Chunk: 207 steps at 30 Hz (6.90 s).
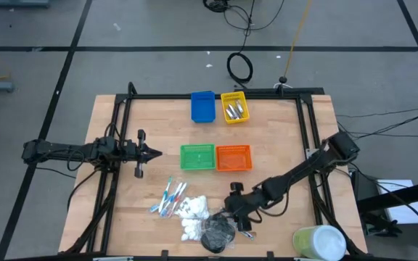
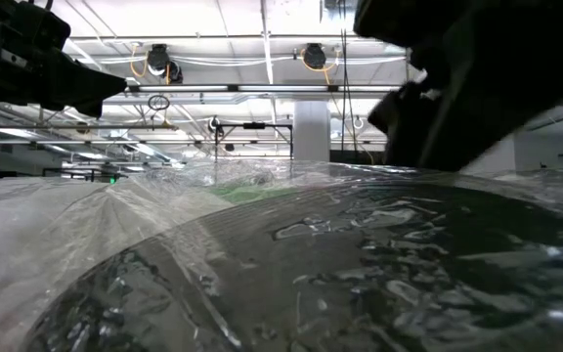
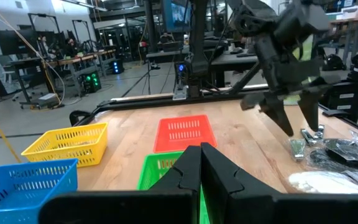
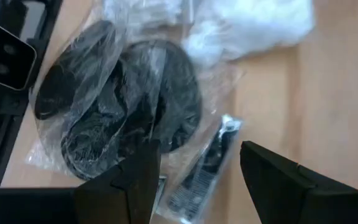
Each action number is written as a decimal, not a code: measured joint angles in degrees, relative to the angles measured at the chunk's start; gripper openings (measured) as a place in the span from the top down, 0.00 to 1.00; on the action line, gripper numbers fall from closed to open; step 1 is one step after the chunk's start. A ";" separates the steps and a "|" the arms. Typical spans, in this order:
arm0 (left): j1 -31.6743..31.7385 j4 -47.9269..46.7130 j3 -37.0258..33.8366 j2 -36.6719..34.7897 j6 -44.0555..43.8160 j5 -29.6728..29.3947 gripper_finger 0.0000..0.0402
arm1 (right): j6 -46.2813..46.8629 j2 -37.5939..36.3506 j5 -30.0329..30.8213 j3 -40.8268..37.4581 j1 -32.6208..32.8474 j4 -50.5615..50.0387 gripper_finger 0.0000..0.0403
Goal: Pick & Place Travel size toiletries
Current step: Put the top nail cutter into the yellow bin, then put the bottom nail cutter into the yellow bin
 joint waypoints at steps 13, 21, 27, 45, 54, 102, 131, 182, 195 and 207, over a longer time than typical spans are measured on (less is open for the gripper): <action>-0.01 0.00 0.00 -0.02 0.00 0.00 0.99 | 6.51 5.55 4.62 -0.02 1.16 -1.11 0.48; -0.01 0.00 0.00 -0.01 0.00 0.00 0.99 | 6.51 5.48 5.89 0.02 -0.53 -3.96 0.65; -0.02 0.00 0.00 -0.01 0.00 0.00 0.99 | 5.52 3.97 5.20 -0.07 -1.52 -4.90 0.89; -0.02 0.00 0.00 0.00 0.00 0.00 0.99 | 0.91 -18.35 7.09 -0.11 -7.30 -5.38 0.90; 0.00 0.02 0.00 -0.02 0.00 0.00 0.99 | 0.05 -18.59 -3.41 -0.62 -12.48 -4.11 0.90; 0.00 0.02 0.00 -0.02 -0.02 0.00 0.99 | -4.34 -6.39 -6.69 -18.03 -6.89 18.59 0.56; -0.01 0.00 0.00 -0.01 0.00 0.00 0.99 | -7.37 -5.19 -12.24 -18.10 -7.59 21.60 1.00; -0.02 0.00 0.00 -0.01 -0.01 0.00 0.99 | -15.25 -13.27 -3.33 -17.90 -64.09 28.40 0.93; 0.00 0.00 -0.02 0.00 0.00 0.00 0.99 | -19.85 -20.95 -13.96 -17.90 -54.77 27.58 0.60; -0.02 0.00 -0.01 -0.02 -0.01 0.00 0.99 | -23.09 -32.22 16.26 -17.88 -4.72 19.19 0.60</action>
